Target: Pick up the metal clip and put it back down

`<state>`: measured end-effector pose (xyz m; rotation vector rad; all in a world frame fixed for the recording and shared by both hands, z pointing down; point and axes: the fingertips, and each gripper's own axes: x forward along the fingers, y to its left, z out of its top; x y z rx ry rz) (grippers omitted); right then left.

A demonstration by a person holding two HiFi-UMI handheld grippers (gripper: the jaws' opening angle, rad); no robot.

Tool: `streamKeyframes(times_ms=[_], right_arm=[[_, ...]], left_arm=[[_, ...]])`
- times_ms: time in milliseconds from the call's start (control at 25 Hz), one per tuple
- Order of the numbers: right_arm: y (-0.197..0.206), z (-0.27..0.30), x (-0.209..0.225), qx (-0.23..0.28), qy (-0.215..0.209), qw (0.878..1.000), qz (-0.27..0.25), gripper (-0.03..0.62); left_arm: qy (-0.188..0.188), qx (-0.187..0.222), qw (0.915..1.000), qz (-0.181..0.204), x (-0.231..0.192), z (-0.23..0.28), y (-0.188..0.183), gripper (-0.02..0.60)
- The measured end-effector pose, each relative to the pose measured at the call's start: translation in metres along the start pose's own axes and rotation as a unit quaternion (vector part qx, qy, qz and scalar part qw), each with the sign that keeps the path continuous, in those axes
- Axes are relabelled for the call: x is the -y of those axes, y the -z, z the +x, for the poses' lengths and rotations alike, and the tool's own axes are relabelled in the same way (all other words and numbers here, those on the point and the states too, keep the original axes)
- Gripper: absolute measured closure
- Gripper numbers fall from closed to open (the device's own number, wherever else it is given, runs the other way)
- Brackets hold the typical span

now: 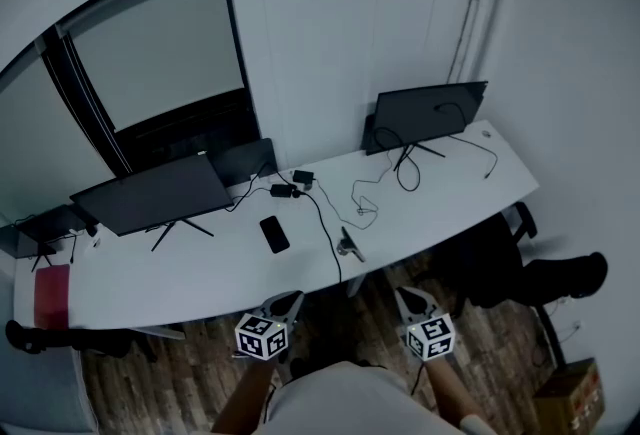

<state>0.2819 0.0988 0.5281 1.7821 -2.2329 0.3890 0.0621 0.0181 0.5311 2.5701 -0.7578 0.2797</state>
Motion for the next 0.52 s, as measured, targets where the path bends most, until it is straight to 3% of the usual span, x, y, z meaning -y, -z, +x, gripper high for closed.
streamKeyframes(times_ms=[520], right_arm=[[-0.0026, 0.0022, -0.0003, -0.005, 0.001, 1.0, -0.002, 0.56]], left_arm=[[0.002, -0.004, 1.0, -0.002, -0.0042, 0.0032, 0.0015, 0.551]])
